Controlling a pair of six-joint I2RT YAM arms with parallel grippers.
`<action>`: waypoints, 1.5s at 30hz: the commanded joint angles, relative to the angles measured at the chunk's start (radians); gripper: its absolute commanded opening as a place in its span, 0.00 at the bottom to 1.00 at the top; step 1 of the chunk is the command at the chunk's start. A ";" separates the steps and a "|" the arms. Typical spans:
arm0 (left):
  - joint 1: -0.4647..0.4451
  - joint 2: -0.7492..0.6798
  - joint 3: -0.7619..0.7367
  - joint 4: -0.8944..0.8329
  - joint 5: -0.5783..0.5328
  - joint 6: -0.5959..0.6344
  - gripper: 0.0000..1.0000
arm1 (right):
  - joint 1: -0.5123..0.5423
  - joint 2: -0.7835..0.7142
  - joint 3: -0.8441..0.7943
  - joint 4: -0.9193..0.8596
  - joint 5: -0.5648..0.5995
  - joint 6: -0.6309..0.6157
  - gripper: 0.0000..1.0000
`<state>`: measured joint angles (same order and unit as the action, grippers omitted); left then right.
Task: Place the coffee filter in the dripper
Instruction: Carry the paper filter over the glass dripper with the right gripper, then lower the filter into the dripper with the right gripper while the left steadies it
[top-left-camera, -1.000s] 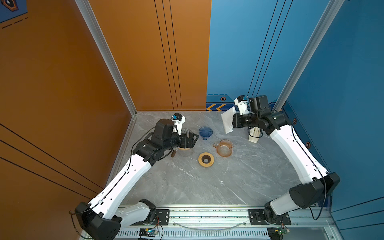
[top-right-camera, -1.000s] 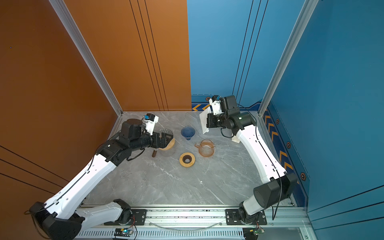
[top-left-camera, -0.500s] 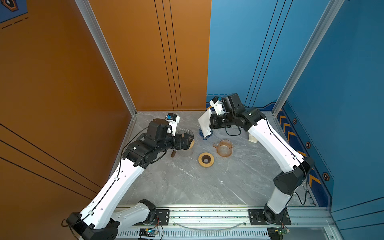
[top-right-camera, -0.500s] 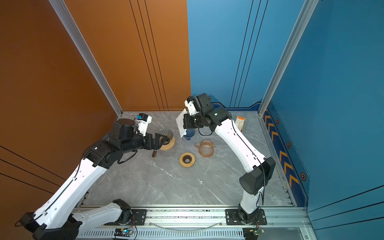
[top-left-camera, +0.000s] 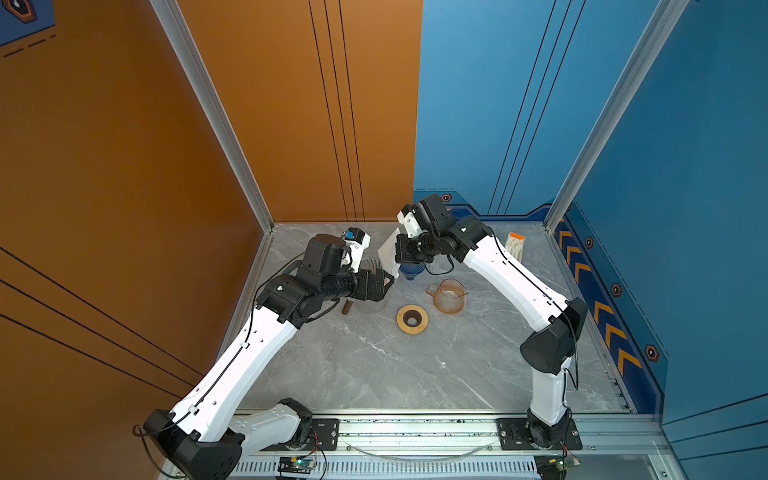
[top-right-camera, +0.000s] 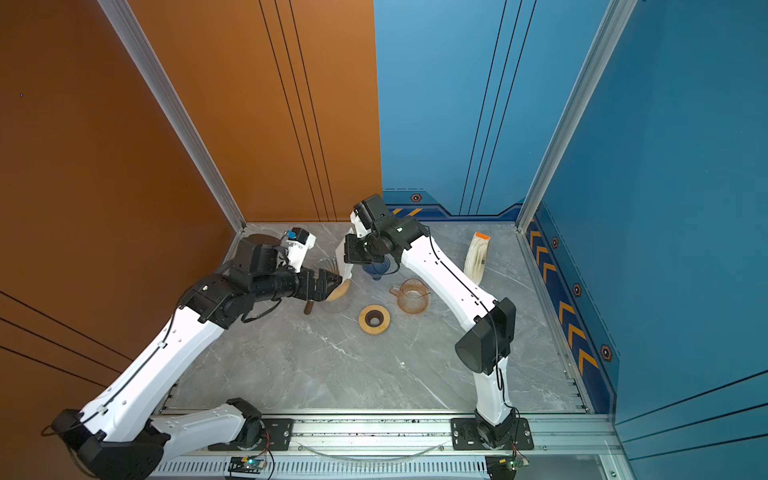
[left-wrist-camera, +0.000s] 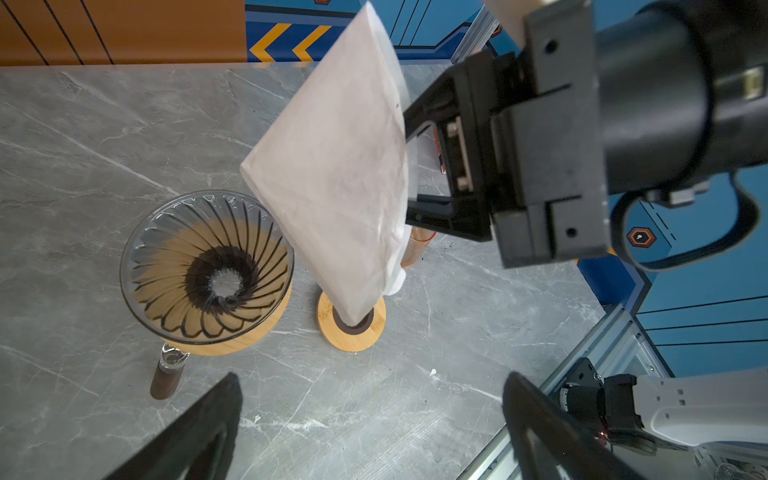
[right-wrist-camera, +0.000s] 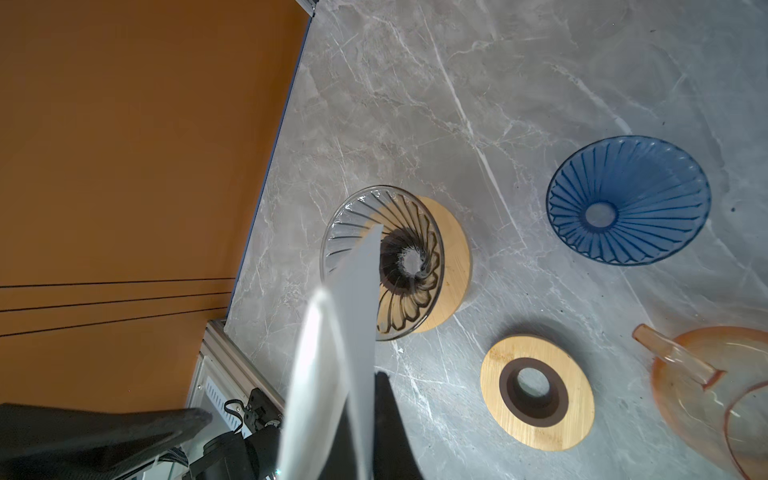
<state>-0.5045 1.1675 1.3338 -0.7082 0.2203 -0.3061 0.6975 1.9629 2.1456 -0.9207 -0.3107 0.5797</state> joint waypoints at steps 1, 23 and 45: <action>-0.003 0.022 -0.012 0.022 0.002 0.034 0.98 | 0.025 0.010 0.043 -0.027 0.001 0.035 0.00; 0.023 0.108 0.027 0.027 -0.098 0.047 0.98 | 0.021 0.043 0.048 -0.048 -0.063 0.016 0.00; 0.065 0.118 0.021 0.027 -0.243 0.056 0.97 | 0.023 0.053 0.050 -0.079 -0.115 0.005 0.00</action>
<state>-0.4519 1.2888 1.3357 -0.6956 0.0063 -0.2649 0.7200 1.9957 2.1685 -0.9619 -0.3988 0.6003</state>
